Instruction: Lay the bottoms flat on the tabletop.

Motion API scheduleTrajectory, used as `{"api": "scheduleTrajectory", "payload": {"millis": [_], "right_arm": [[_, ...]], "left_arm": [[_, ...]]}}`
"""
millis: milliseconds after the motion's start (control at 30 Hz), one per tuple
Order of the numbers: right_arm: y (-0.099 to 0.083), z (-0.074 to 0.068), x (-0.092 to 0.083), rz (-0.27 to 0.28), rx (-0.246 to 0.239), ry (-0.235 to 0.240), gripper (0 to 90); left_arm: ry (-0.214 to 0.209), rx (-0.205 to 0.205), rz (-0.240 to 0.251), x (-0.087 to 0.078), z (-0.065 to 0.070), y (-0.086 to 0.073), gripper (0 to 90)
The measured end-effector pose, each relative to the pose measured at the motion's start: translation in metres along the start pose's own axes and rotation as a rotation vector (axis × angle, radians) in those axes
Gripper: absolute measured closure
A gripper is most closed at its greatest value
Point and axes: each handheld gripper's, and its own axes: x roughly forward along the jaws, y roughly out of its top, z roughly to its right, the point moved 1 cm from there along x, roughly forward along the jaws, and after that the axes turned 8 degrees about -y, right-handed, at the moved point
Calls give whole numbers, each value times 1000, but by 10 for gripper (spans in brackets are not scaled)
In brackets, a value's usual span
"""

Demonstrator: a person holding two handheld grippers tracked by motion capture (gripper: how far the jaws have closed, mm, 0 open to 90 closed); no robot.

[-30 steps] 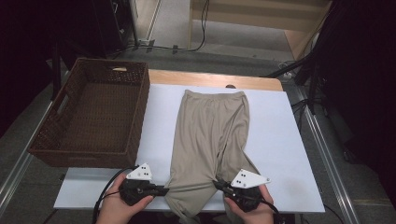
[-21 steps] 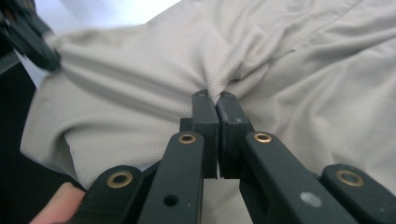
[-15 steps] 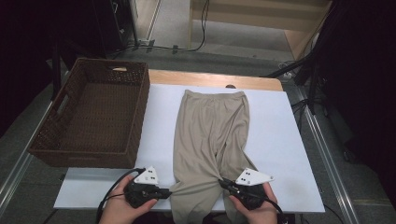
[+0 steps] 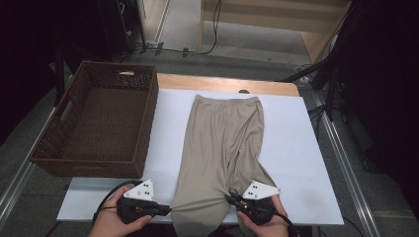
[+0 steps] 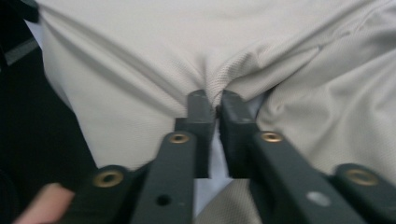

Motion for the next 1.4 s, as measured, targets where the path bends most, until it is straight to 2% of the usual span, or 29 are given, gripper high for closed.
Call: {"api": "scheduleTrajectory", "payload": {"millis": [33, 67, 100, 133, 167, 233, 300, 367, 467, 533, 600, 700, 867, 900, 1000, 1067, 1100, 1133, 1167, 1233, 1400], "right_arm": [[-2, -1, 2, -3, 2, -9, 734], [-5, -1, 3, -8, 6, -20, 674], [-7, -2, 4, -4, 9, -23, 625], [-8, -2, 4, -3, 14, -30, 594], [-9, -1, 3, 0, 10, -42, 561], [-10, 2, 1, 15, 32, -38, 549], [-10, 4, 1, 17, 44, -38, 542], [-11, 3, 4, 4, 44, -39, 541], [-12, -1, 9, -18, 25, -37, 541], [-12, -5, 11, -31, 9, -47, 542], [-12, -5, 12, -36, 3, -55, 549], [-13, -4, 12, -39, 7, -43, 585], [-13, -6, 12, -41, -8, -59, 635], [-13, -6, 12, -40, -12, -62, 653], [-13, -8, 12, -41, -15, -65, 694], [-12, -9, 12, -41, -16, -70, 729], [-12, -9, 12, -39, -17, -66, 744], [-12, -10, 13, -38, -14, -65, 762], [-12, -10, 13, -36, -12, -61, 792], [-12, -10, 13, -38, -3, -55, 843], [-8, -15, 16, -35, 2, -43, 872]], "left_arm": [[5, 8, -4, -1, -1, -2, 899], [12, -2, 0, -1, -3, -5, 895], [48, -17, 15, -2, -5, -7, 852], [87, -42, 47, -4, -9, -9, 759], [95, -64, 82, -7, -12, -10, 693], [110, -90, 129, -8, -14, -10, 638], [144, -131, 172, -5, -17, -7, 587], [178, -152, 173, 2, -18, -4, 585], [196, -158, 159, 15, -16, 2, 569], [232, -179, 143, 21, -16, 6, 569], [245, -195, 147, 26, -17, 7, 580], [263, -191, 123, 33, -16, 10, 599], [291, -192, 122, 41, -12, 16, 599], [315, -195, 119, 43, -10, 16, 611], [408, -160, 86, 47, -5, 19, 724], [431, -152, 73, 48, -4, 20, 761], [427, -152, 75, 49, -4, 20, 793], [400, -156, 81, 49, -4, 20, 846], [405, -155, 73, 50, -4, 21, 895], [399, -140, 62, 49, -3, 23, 900], [386, -159, 70, 40, -7, 19, 900]]}}
